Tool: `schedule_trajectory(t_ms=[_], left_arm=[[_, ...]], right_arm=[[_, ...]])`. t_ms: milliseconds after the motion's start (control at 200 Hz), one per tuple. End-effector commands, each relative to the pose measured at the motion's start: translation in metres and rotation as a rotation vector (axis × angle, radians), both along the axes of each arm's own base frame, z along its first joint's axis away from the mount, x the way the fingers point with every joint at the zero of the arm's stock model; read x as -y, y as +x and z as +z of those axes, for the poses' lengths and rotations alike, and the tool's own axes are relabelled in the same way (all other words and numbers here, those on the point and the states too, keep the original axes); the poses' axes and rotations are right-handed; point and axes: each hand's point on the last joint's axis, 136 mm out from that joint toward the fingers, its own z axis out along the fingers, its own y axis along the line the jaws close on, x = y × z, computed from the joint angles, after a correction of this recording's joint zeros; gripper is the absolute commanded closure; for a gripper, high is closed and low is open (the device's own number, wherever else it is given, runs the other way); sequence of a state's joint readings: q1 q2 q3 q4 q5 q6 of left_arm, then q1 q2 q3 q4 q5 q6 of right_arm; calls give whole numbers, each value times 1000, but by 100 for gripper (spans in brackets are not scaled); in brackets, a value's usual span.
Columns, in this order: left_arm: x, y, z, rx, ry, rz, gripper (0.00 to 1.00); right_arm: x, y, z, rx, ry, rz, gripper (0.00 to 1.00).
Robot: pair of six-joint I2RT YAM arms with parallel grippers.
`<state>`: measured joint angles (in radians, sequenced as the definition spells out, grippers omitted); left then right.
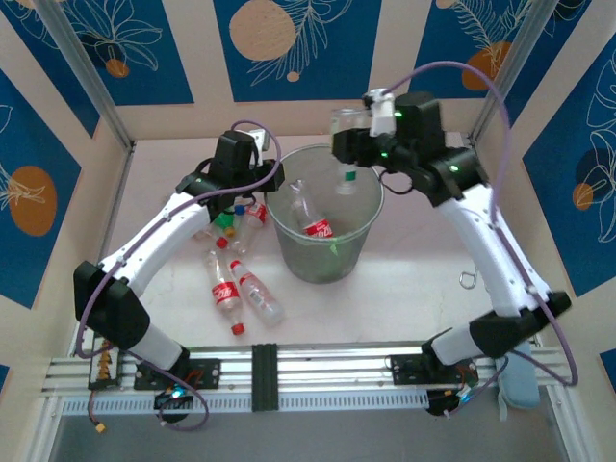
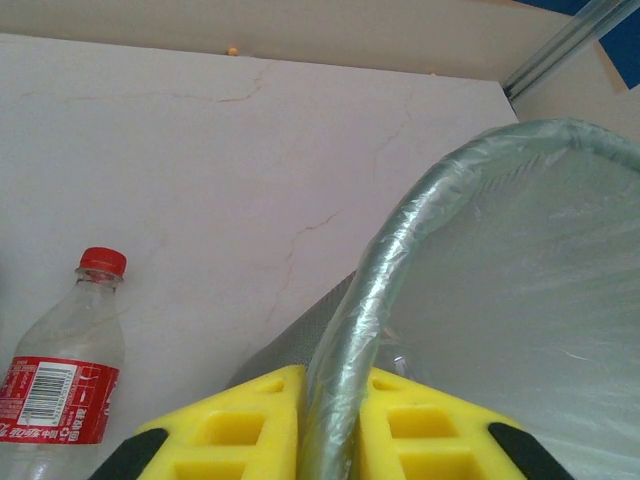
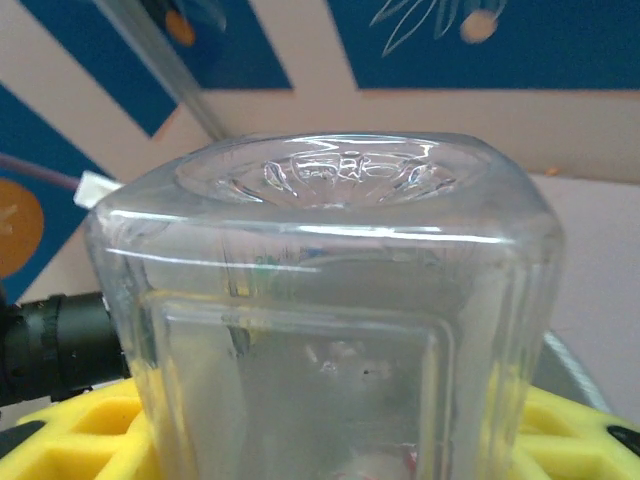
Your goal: Put the plastic bottles in the bin
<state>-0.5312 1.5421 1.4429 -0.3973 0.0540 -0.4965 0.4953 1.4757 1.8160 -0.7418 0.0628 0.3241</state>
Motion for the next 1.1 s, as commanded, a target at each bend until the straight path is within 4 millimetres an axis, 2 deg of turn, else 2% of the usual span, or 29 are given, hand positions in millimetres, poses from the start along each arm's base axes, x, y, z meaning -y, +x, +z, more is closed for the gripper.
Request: schedule_trajectory(t_ms=[0,90,330,505,595,780,965,1095], left_arm=[[8,-5,-5,-12,4,-10,81],[7,-5,-4,-8,5,-7,82],[4,-5,-2,2,14,2,82],[5,-5,-1,0,2,6,82],[6,-4,1,3,-2,6,82],[7,-4,-1,-2,2,4,82],[7,-4,-1,-4,0,2,83],[8,-4,-3,-7,0,1,83]], right_arm=[[-20,1,-33,-76,-72,85,50],[-26,3,-62,-137,-118,112,50],[-24,-9,-121,-212,-251,177,50],[-13,-9,-156,-266,-325,139,49],[-11,-7,-168,-278,-350,136,44],[-14,-7,-167,-273,-344,146,26],[-16,-7,-158,-263,-335,155,21],[-17,-8,-138,-230,-309,156,21]])
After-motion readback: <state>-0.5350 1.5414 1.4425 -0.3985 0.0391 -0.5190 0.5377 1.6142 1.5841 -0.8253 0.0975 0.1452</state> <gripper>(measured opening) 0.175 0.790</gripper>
